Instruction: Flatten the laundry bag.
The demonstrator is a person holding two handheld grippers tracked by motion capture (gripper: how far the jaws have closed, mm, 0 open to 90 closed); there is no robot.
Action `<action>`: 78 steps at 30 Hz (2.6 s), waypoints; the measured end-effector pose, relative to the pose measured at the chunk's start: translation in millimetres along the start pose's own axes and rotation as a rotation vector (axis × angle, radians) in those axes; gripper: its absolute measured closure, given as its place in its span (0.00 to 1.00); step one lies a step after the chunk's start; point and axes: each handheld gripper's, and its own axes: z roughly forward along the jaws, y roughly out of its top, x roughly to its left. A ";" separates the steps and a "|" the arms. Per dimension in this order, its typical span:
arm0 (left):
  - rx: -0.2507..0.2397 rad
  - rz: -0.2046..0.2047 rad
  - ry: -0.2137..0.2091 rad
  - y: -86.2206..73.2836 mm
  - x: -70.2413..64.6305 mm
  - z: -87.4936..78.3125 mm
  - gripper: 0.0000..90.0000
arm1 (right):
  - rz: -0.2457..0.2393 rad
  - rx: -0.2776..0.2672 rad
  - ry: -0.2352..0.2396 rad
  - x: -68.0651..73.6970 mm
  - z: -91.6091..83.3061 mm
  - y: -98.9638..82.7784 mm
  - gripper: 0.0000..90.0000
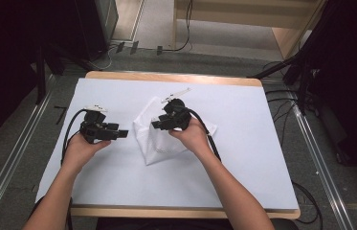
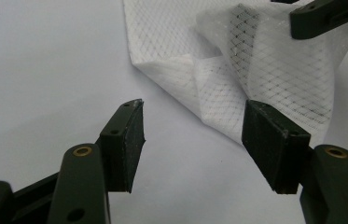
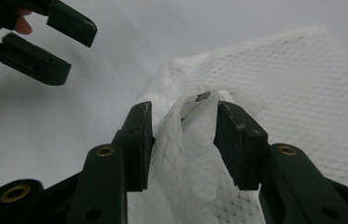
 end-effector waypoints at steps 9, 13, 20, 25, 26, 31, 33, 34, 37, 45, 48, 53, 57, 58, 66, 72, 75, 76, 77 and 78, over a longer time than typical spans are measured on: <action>0.001 -0.002 0.001 -0.6 1.1 -0.5 0.44 | -0.017 0.042 0.048 6.6 6.1 -1.9 0.99; -0.001 0.000 0.003 -0.3 0.2 0.1 0.44 | -0.053 0.010 0.061 14.1 -11.9 -6.3 0.99; 0.000 0.009 0.003 0.7 -3.9 2.2 0.44 | -0.090 -0.054 0.049 24.9 -43.7 -27.7 0.99; -0.001 0.015 -0.004 2.3 -6.7 4.5 0.45 | -0.067 -0.066 0.043 23.5 -56.6 -51.6 0.98; 0.000 0.022 -0.006 2.9 -7.7 5.5 0.46 | -0.060 -0.066 0.043 22.9 -59.1 -57.6 0.98; 0.000 0.025 -0.017 7.3 -11.1 13.2 0.47 | -0.029 -0.050 0.051 22.1 -65.7 -77.5 0.98; 0.004 0.028 -0.014 10.0 -12.3 16.7 0.47 | -0.017 -0.045 0.048 21.7 -67.8 -84.0 0.98; 0.005 0.034 -0.014 10.9 -12.5 17.4 0.47 | -0.010 -0.044 0.051 21.4 -69.3 -87.8 0.98; 0.004 0.040 -0.019 14.5 -14.0 20.2 0.48 | 0.003 -0.043 0.058 22.0 -72.5 -96.9 0.98; 0.010 0.049 -0.026 19.1 -15.9 27.6 0.48 | 0.038 -0.018 0.052 20.9 -77.0 -125.6 0.96; 0.011 0.049 -0.027 19.7 -16.0 28.6 0.48 | 0.052 -0.013 0.051 21.0 -79.5 -135.6 0.95; 0.019 0.063 -0.029 21.4 -16.9 30.2 0.47 | 0.069 -0.028 0.049 22.4 -86.1 -143.5 0.82; 0.016 0.063 -0.037 22.8 -17.0 31.3 0.47 | 0.080 -0.040 0.041 23.6 -95.6 -146.1 0.73; 0.017 0.064 -0.037 23.3 -17.2 31.5 0.47 | 0.081 -0.049 0.041 23.0 -98.5 -146.3 0.72; 0.013 0.065 -0.041 24.0 -16.7 29.5 0.47 | 0.116 -0.123 -0.030 4.2 -124.7 -134.4 0.77; 0.011 0.061 -0.039 23.7 -16.6 29.1 0.47 | 0.122 -0.136 -0.058 -11.0 -121.9 -120.1 0.80; 0.008 0.058 -0.041 23.6 -16.1 29.4 0.47 | 0.117 -0.130 -0.092 -23.9 -112.1 -107.5 0.81; 0.009 0.057 -0.041 23.6 -16.0 29.4 0.47 | 0.106 -0.126 -0.111 -27.3 -108.3 -103.5 0.81; 0.010 0.058 -0.041 23.5 -15.8 29.3 0.47 | 0.101 -0.122 -0.122 -29.3 -105.9 -101.2 0.81; 0.010 0.058 -0.042 23.4 -15.6 29.1 0.47 | 0.098 -0.126 -0.128 -32.3 -102.4 -98.8 0.81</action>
